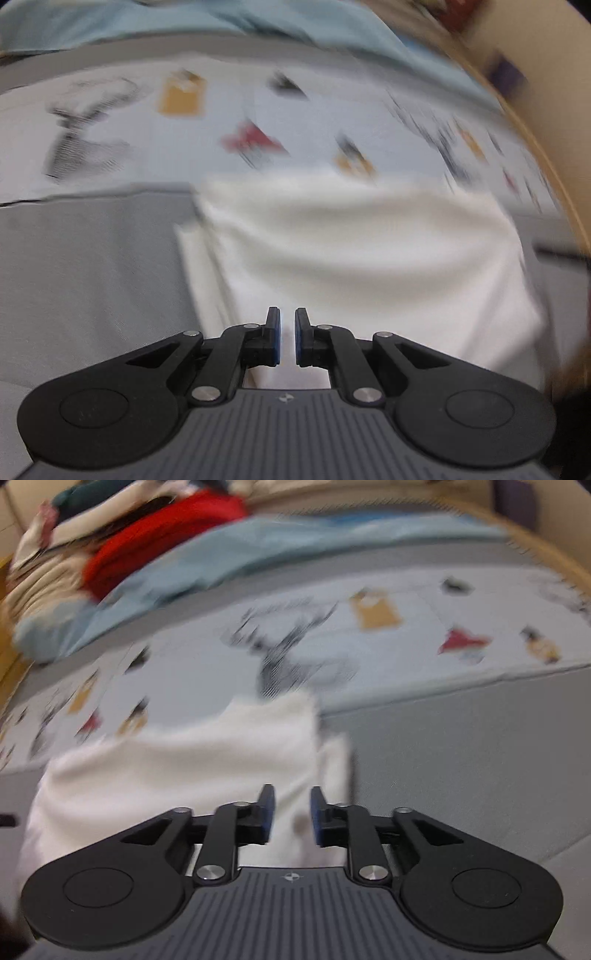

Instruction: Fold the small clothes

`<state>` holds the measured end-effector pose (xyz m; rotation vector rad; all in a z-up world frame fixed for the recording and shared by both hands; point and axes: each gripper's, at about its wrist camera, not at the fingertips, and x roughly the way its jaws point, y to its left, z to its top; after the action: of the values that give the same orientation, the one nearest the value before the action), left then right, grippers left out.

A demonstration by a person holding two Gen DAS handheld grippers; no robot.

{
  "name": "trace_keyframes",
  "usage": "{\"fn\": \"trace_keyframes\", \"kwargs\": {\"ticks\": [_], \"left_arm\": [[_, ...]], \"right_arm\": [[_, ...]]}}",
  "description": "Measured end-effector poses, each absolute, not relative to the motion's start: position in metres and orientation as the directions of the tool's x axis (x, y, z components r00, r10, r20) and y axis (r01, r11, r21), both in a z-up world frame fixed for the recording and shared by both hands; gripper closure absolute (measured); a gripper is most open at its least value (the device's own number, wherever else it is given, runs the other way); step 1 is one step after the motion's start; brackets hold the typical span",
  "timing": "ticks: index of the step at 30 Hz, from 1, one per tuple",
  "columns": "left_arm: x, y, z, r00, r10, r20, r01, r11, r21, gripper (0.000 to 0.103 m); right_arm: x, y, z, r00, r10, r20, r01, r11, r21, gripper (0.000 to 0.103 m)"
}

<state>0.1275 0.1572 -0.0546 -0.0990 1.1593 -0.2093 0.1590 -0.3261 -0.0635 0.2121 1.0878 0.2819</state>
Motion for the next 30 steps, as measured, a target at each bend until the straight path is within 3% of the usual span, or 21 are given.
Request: {"fn": "trace_keyframes", "kwargs": {"ticks": [4,11,14,15,17,20,23,26,30], "left_arm": [[0.103,0.14,-0.098,0.176,-0.077,-0.981,0.27,0.962,-0.027,0.096],[0.089,0.151,-0.085,0.187,-0.044,-0.981,0.224,0.974,-0.001,0.087],[0.087,0.152,-0.06,0.292,-0.004,-0.957,0.181,0.982,0.051,0.086],[0.086,0.156,-0.046,0.338,-0.006,-0.941,0.146,0.988,0.046,0.085],[0.083,0.163,-0.015,0.437,-0.019,-0.899,0.059,0.998,0.007,0.069],[0.07,0.166,0.03,0.574,-0.011,-0.819,-0.073,0.995,-0.064,0.055],[0.056,0.159,0.046,0.629,0.005,-0.777,-0.126,0.987,-0.096,0.054],[0.05,0.154,0.045,0.631,0.02,-0.776,-0.135,0.987,-0.084,0.054],[0.047,0.158,0.038,0.627,0.065,-0.776,-0.119,0.993,-0.013,0.054]], "right_arm": [[0.139,-0.31,-0.094,0.251,0.246,-0.936,-0.228,0.955,0.189,0.079],[0.123,-0.304,-0.084,0.256,0.165,-0.952,-0.209,0.971,0.113,0.08],[0.112,-0.284,-0.059,0.4,0.081,-0.913,-0.21,0.978,-0.006,0.078],[0.106,-0.273,-0.048,0.459,0.089,-0.884,-0.213,0.977,-0.013,0.078],[0.091,-0.248,-0.027,0.536,0.172,-0.827,-0.234,0.971,0.05,0.077],[0.061,-0.195,-0.011,0.607,0.269,-0.747,-0.295,0.95,0.102,0.078],[0.035,-0.142,-0.009,0.657,0.308,-0.688,-0.333,0.937,0.102,0.079],[0.015,-0.096,-0.018,0.65,0.359,-0.67,-0.367,0.92,0.136,0.09],[0.002,-0.045,-0.035,0.612,0.394,-0.686,-0.432,0.893,0.127,0.09]]}}
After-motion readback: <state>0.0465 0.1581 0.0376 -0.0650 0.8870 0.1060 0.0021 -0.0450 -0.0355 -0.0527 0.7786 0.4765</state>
